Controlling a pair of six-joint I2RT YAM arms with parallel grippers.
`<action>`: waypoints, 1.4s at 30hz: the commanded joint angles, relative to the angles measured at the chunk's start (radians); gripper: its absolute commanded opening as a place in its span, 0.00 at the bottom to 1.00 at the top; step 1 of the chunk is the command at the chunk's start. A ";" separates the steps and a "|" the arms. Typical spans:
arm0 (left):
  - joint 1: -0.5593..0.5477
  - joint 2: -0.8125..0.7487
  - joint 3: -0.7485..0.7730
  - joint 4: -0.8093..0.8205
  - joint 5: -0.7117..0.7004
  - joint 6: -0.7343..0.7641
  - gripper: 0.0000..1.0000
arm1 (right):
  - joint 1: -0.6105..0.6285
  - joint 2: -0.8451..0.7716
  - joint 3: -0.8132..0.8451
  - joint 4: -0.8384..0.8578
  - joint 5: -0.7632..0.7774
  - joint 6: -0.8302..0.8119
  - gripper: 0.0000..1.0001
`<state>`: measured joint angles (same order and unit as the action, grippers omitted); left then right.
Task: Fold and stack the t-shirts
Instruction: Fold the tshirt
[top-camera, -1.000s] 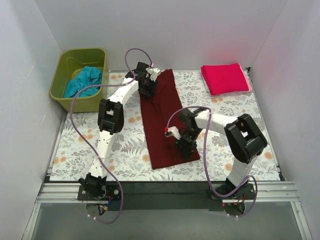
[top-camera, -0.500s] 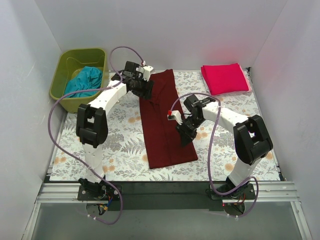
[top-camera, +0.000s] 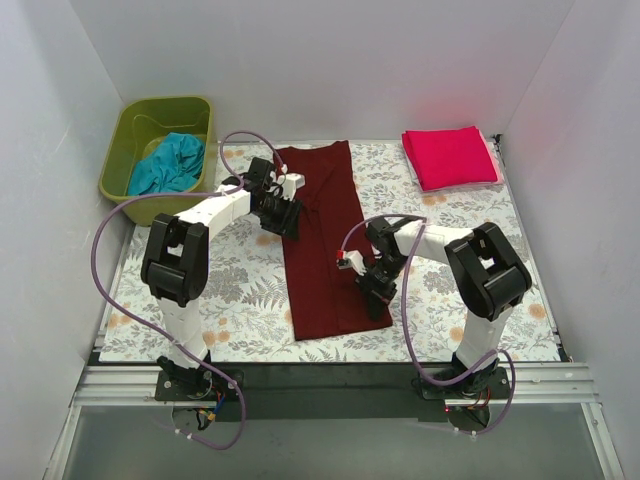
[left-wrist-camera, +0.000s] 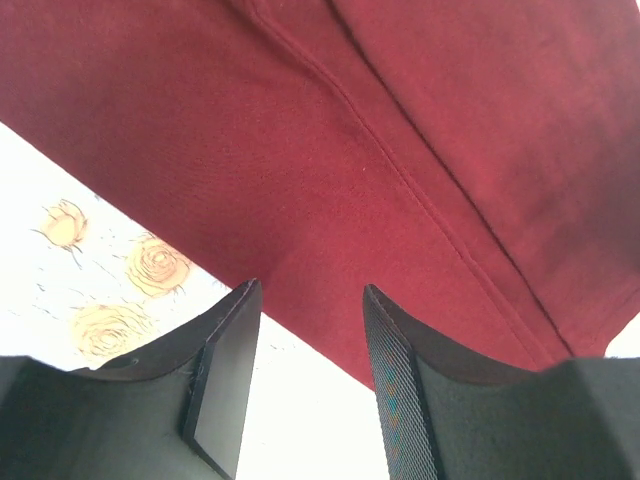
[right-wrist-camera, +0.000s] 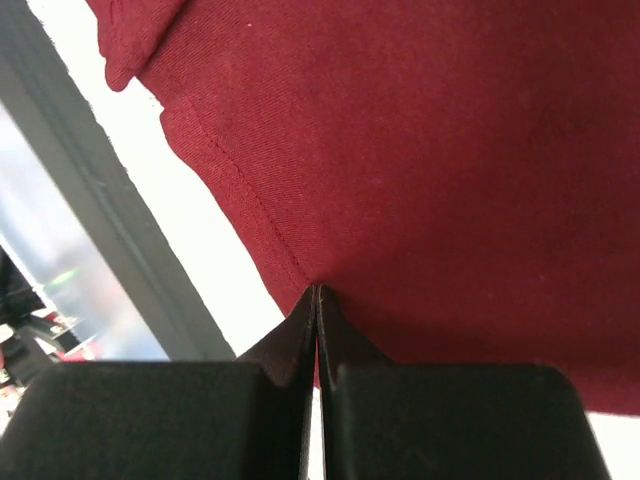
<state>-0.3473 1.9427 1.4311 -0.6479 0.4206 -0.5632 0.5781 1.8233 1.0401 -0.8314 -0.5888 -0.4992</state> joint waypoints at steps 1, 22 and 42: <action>-0.004 -0.059 -0.015 0.004 0.027 -0.006 0.44 | 0.052 0.036 -0.015 0.051 -0.029 0.022 0.01; 0.021 -0.878 -0.351 0.122 0.237 0.333 0.89 | 0.048 -0.738 0.071 0.283 0.017 -0.326 0.98; -0.530 -0.930 -0.902 0.040 0.006 0.605 0.48 | 0.302 -0.826 -0.524 0.389 0.164 -0.708 0.52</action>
<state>-0.8330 1.0008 0.5426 -0.7212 0.5365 0.0952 0.8593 1.0061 0.5518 -0.5461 -0.4461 -1.1542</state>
